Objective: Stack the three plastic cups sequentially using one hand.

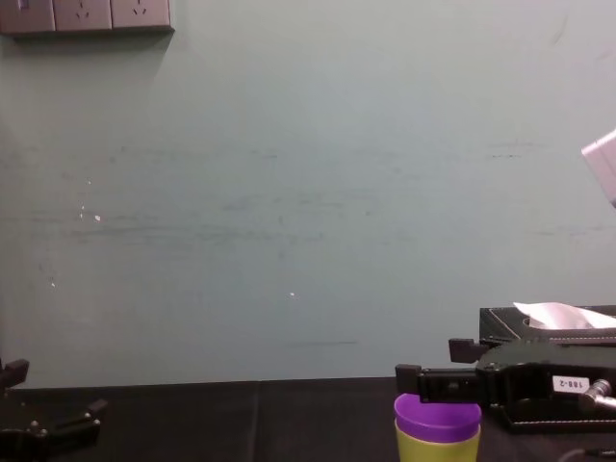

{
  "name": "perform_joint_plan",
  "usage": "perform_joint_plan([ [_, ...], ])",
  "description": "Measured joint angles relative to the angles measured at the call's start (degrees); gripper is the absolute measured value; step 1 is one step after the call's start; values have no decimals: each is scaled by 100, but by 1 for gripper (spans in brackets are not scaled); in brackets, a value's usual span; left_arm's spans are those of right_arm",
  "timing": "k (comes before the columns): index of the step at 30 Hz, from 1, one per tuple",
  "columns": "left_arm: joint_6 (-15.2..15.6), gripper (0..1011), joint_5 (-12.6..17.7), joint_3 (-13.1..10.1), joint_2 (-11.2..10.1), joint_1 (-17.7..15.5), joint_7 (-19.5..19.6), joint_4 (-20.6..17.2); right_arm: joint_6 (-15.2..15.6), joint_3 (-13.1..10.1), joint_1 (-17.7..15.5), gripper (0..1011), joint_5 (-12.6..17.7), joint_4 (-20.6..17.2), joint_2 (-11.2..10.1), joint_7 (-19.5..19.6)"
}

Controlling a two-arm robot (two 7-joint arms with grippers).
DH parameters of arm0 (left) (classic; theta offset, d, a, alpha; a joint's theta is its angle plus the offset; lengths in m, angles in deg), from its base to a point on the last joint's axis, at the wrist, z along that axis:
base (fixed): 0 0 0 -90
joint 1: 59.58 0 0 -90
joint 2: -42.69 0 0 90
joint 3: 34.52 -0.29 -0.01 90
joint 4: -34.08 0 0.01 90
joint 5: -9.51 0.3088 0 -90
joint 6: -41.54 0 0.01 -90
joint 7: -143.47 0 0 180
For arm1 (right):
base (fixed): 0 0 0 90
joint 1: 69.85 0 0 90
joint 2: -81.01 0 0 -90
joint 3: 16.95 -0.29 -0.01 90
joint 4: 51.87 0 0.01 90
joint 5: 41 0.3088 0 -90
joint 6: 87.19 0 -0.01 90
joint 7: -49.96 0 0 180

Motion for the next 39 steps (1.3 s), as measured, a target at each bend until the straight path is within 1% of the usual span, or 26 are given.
perform_joint_plan([
  [1, 0, 1011, 0, 0, 0, 0, 0, 0, 1, 0, 0, 1003, -1, -1, 0, 1],
  [14, 0, 1012, 0, 0, 0, 0, 0, 0, 2, 0, 0, 1002, -7, -8, 0, 9],
  [18, 0, 1011, 0, 0, 0, 0, 0, 0, -26, -71, -123, 1003, 38, -213, -94, 34],
  [21, 0, 1011, 0, 0, 0, 0, 0, 0, -28, -149, -249, 1003, 136, -428, -220, 18],
  [24, 0, 1011, 0, 0, 0, 0, 0, 0, -82, -277, -466, 1003, 305, -720, -443, -87],
  [26, 0, 1011, 0, 0, 0, 0, 0, 0, -100, -323, -561, 1003, 380, -824, -539, -141],
  [27, 0, 1011, 0, 0, 0, 0, 0, 0, -133, -366, -662, 1003, 460, -924, -647, -210],
  [29, 0, 1011, 0, 0, 0, 0, 0, 0, -171, -404, -768, 1003, 531, -1017, -768, -290],
  [30, 0, 1011, 0, 0, 0, 0, 0, 0, -217, -437, -868, 1003, 609, -1083, -879, -371],
  [35, 0, 1011, 0, 0, 0, 0, 0, 0, -377, -489, -1120, 1003, 803, -1172, -1172, -643],
  [36, 0, 1011, 0, 0, 0, 0, 0, 0, -457, -489, -1197, 1003, 844, -1184, -1258, -732],
  [39, 0, 1011, 0, 0, 0, 0, 0, 0, -582, -480, -1295, 1003, 876, -1192, -1368, -853],
])
